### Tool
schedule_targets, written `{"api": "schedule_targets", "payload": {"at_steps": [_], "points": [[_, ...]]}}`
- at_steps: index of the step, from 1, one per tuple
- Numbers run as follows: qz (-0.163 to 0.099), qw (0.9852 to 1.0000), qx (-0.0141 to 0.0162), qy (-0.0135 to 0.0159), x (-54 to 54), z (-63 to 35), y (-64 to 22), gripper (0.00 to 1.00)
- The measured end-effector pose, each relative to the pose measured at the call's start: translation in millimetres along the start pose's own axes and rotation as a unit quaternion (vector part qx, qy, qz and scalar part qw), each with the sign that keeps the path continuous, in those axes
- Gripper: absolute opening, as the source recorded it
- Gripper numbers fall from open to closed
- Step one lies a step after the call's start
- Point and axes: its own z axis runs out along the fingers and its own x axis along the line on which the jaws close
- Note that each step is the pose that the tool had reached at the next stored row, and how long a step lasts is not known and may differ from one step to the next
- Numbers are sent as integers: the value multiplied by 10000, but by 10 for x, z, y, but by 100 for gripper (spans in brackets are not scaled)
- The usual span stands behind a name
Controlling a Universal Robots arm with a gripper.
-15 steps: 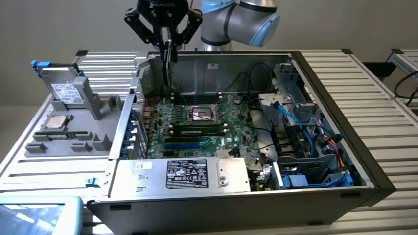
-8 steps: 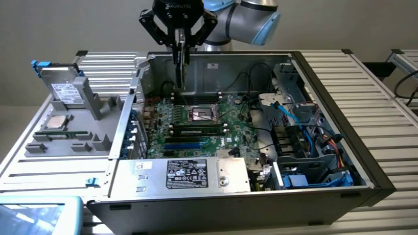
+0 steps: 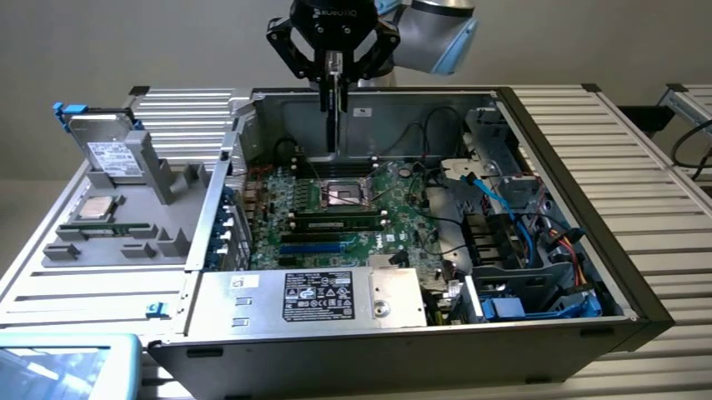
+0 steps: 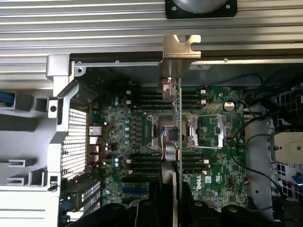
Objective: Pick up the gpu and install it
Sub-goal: 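Pick up the gpu and move the gpu toward the slot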
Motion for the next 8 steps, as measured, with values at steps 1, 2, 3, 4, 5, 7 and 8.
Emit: {"api": "schedule_targets", "payload": {"at_steps": [1, 2, 3, 4, 5, 7, 8], "points": [[0, 10000, 0, 0, 0, 0, 0, 28], [0, 10000, -1, 0, 0, 0, 0, 28], [0, 10000, -1, 0, 0, 0, 0, 28], [0, 10000, -1, 0, -4, 0, 0, 28], [-1, 10000, -1, -1, -28, 1, 2, 28], [0, 10000, -1, 1, -99, 0, 2, 28], [0, 10000, -1, 2, -141, 1, 4, 28]]}}
